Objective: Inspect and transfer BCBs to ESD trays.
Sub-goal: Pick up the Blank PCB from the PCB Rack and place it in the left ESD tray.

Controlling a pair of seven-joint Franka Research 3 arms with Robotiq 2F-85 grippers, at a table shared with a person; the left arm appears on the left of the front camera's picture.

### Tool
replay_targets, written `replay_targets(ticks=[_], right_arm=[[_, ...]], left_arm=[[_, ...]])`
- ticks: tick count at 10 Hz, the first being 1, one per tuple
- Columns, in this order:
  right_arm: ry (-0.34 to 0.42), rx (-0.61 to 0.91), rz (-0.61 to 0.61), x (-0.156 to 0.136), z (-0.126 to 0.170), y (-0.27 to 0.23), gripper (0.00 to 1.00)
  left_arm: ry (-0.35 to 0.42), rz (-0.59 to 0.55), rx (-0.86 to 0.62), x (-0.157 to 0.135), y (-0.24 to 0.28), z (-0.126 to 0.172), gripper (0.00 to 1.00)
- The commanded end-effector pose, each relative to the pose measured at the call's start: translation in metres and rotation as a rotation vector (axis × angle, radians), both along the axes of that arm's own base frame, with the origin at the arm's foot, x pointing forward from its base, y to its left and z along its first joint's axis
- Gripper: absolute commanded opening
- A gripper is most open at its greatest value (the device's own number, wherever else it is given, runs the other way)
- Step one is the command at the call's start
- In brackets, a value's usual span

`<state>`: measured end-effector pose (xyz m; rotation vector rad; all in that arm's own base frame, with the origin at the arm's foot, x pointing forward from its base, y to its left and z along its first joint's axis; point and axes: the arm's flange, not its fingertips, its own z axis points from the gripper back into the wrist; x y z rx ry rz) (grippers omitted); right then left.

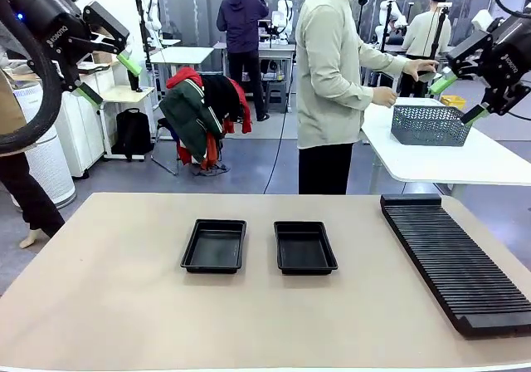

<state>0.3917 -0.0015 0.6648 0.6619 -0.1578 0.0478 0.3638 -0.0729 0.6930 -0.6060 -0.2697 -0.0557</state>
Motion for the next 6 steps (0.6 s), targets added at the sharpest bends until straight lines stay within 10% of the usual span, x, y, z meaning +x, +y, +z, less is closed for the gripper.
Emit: replay_targets(ticks=[1,6], right_arm=[[-0.021,-0.036,-0.020,-0.010,0.013,-0.005,1.00],[-0.047,-0.078,-0.036,-0.019,0.031,-0.008,1.00]], left_arm=[[-0.028,0.027,0.006,-0.008,0.000,-0.002,1.00],[-0.040,0.046,0.058,-0.014,-0.003,0.014,1.00]])
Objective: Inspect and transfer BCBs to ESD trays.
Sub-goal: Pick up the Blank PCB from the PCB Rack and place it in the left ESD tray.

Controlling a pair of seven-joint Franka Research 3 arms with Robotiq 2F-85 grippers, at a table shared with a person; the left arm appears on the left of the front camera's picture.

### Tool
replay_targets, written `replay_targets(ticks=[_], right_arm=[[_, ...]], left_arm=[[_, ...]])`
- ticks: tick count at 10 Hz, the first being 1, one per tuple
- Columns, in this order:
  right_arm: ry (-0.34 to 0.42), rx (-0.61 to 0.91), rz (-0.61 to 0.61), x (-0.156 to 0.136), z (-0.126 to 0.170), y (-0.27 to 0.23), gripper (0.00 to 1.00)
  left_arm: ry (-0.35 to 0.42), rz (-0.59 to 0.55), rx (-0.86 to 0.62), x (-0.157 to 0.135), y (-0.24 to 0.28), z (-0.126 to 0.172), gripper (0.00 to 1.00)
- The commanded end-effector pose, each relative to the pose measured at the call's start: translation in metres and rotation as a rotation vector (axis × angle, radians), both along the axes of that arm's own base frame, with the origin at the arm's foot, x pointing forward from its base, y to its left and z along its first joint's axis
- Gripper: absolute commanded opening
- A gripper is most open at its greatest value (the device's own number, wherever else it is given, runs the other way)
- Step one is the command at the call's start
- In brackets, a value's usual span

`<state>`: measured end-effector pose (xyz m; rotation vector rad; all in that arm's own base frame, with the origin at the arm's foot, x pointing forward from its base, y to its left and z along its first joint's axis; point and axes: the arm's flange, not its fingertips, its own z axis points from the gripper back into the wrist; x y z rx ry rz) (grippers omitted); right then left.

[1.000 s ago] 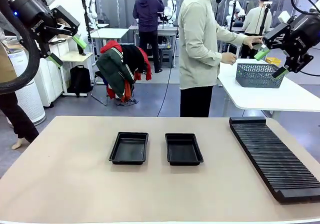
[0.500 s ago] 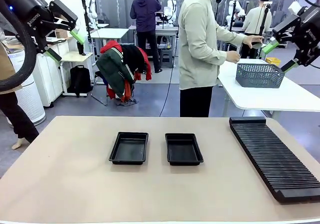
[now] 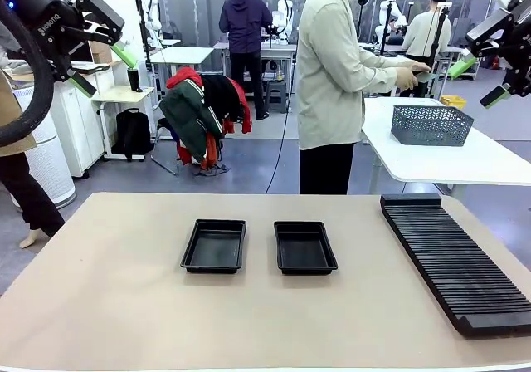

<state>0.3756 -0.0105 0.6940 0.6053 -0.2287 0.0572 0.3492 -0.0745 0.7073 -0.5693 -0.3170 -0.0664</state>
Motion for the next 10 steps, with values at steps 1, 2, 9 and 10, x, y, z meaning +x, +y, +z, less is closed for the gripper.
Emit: replay_targets(ticks=[1,2,9,10], right_arm=[[0.023,-0.032,-0.034,-0.002,0.003,0.000,1.00],[0.023,-0.049,-0.059,-0.001,0.003,-0.002,1.00],[0.011,-0.040,-0.171,-0.009,0.009,-0.024,1.00],[0.004,-0.043,-0.165,-0.012,0.010,-0.025,1.00]], left_arm=[[0.010,0.042,0.027,0.001,-0.001,0.001,1.00],[0.009,0.048,0.034,0.001,-0.002,0.003,1.00],[-0.008,0.088,0.059,-0.002,0.003,0.010,1.00],[-0.008,0.086,0.057,-0.002,0.003,0.010,1.00]])
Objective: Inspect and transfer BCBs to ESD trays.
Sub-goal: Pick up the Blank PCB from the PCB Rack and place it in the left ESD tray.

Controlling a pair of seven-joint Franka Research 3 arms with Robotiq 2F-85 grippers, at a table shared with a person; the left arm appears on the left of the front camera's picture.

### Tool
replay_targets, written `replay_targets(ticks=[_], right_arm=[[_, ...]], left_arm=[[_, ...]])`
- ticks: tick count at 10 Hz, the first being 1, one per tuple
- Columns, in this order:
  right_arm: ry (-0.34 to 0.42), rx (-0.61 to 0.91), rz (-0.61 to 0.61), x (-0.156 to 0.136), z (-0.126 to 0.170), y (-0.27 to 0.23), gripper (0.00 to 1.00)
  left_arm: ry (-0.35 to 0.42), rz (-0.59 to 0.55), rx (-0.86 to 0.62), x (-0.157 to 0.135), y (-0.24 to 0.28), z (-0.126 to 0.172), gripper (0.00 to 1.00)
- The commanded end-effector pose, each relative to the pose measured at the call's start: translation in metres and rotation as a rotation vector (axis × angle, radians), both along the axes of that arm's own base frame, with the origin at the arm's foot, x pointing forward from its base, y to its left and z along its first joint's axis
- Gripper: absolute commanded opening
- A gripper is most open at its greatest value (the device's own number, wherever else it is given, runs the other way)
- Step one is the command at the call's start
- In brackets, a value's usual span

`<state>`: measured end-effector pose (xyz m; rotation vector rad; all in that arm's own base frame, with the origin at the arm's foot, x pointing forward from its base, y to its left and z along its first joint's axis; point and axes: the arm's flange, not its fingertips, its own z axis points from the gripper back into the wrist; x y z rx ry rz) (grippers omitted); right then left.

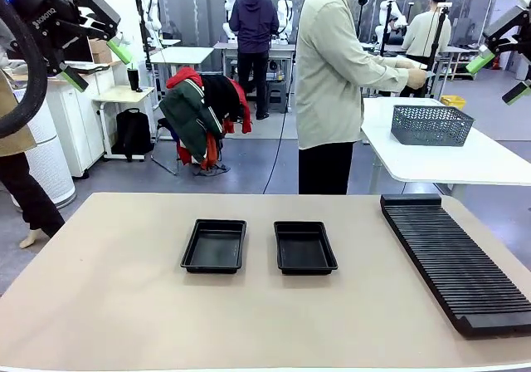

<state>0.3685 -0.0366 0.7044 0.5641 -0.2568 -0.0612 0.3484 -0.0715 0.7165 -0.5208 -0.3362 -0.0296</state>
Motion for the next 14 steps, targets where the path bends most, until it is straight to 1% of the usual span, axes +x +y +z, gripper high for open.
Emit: replay_targets(ticks=[1,6,10,14], right_arm=[[-0.007,-0.023,-0.061,-0.0072,0.0013,-0.0020,1.00],[-0.019,-0.036,-0.061,-0.0109,0.0051,-0.0051,1.00],[-0.018,-0.061,-0.086,-0.0109,0.0080,-0.0099,1.00],[-0.014,-0.073,-0.087,-0.0090,0.0089,-0.0111,1.00]], left_arm=[[-0.005,0.041,0.015,-0.0019,0.0009,0.0016,1.00],[-0.007,0.038,0.034,-0.0024,-0.0011,0.0042,1.00],[-0.003,0.047,0.066,-0.0014,-0.0035,0.0068,1.00],[-0.002,0.111,0.077,0.0012,-0.0039,0.0111,1.00]])
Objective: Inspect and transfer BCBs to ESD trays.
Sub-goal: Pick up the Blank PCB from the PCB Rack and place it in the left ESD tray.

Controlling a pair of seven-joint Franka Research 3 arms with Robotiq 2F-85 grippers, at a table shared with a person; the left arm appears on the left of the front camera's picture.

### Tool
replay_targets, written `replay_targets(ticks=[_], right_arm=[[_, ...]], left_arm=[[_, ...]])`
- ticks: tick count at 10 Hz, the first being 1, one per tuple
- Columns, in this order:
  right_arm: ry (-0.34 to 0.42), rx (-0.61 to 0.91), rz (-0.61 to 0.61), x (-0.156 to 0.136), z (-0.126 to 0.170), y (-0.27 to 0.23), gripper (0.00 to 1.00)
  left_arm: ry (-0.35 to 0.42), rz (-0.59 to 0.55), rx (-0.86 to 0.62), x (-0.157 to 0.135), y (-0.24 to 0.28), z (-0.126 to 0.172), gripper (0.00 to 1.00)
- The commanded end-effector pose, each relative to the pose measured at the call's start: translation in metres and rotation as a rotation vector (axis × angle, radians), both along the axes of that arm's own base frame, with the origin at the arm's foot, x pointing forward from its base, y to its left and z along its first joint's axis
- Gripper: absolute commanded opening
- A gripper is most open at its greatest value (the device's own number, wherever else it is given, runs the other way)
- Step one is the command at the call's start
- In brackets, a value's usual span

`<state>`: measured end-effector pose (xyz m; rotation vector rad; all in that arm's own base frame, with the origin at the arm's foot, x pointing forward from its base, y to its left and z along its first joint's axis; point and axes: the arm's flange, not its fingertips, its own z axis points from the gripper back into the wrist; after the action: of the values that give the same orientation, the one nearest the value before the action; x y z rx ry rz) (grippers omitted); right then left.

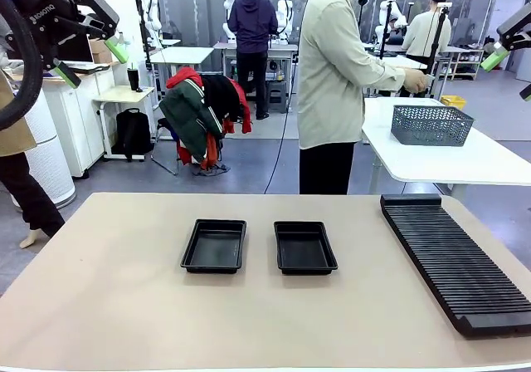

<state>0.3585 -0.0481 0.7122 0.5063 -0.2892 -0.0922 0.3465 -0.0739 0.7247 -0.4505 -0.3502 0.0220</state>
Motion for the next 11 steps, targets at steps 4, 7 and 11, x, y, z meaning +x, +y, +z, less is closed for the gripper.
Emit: replay_targets(ticks=[4,7,11], right_arm=[[0.009,-0.024,-0.035,0.0043,0.0027,0.0002,1.00],[0.013,-0.020,-0.036,0.0068,0.0025,-0.0007,1.00],[0.023,-0.024,-0.034,0.0096,0.0008,0.0005,1.00]], left_arm=[[-0.007,0.086,0.017,0.0036,-0.0010,0.0057,1.00],[0.001,0.079,0.036,0.0041,-0.0019,0.0074,1.00],[0.013,0.069,0.061,0.0053,-0.0036,0.0087,1.00]])
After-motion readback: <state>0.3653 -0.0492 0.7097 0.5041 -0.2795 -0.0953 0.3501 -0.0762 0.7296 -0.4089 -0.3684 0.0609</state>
